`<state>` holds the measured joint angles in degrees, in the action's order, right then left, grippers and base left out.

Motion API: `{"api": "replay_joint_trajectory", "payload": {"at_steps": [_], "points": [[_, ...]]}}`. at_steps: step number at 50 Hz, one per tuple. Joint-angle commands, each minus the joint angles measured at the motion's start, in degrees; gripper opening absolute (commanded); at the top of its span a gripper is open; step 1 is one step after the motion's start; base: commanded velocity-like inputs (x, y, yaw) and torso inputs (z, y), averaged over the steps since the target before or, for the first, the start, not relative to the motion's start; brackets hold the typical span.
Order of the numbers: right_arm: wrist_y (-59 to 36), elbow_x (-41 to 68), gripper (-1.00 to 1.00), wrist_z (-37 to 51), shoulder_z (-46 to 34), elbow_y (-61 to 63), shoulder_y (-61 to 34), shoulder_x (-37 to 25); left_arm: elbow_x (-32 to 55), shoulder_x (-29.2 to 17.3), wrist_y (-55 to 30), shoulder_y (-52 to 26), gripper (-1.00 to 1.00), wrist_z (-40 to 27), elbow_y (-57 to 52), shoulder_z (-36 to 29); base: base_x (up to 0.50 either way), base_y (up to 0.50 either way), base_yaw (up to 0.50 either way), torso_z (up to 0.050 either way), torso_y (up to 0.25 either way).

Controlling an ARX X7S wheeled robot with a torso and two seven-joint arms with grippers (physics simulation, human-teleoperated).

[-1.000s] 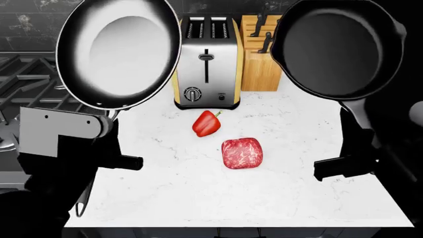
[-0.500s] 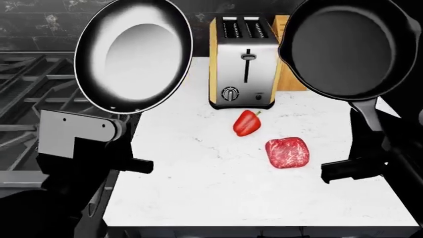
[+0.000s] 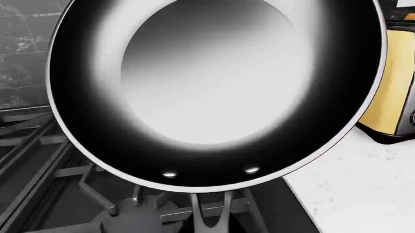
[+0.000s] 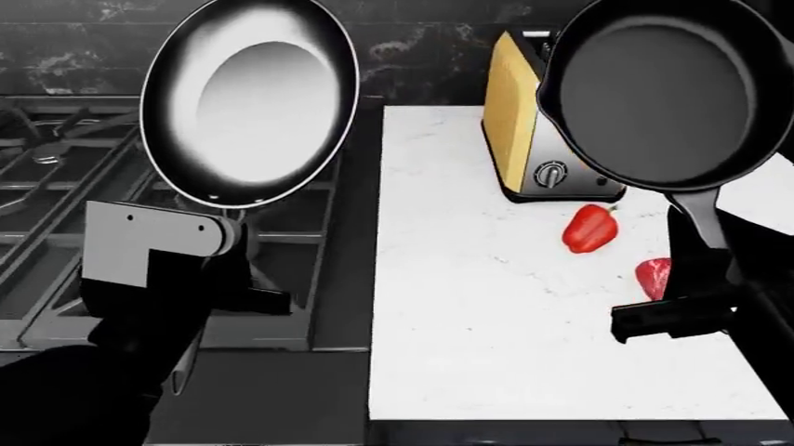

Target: Place both pans onto different burners. Then place the bell pepper and the pork loin on different pans.

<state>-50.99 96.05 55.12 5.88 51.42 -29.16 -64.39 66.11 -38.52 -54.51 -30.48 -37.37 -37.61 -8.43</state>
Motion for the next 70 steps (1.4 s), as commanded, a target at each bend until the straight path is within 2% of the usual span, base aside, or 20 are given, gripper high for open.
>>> {"api": "replay_joint_trajectory", "payload": {"at_steps": [1,39,70], "points": [[-0.3,-2.7,-1.00,0.1,2.7,-0.5,-0.7,-0.2,-1.9,0.3,0.9,-0.6,-1.00,0.3,0.2,0.8,0.00,0.50,0.00,0.000,0.010],[-1.8,-3.0,-1.00,0.2,-1.4,-1.1,-4.9,0.2,-2.6,-0.2,1.0,-2.3,-1.00,0.7,0.4,-0.4,0.00,0.50,0.00,0.001,0.003],[-0.9,-4.1,-1.00,-0.7,0.3,-1.0,-1.9,0.5,-2.8,-0.6,1.5,-1.9,-1.00,0.7,-0.2,-1.0,0.00,0.48,0.00,0.001,0.003]]}}
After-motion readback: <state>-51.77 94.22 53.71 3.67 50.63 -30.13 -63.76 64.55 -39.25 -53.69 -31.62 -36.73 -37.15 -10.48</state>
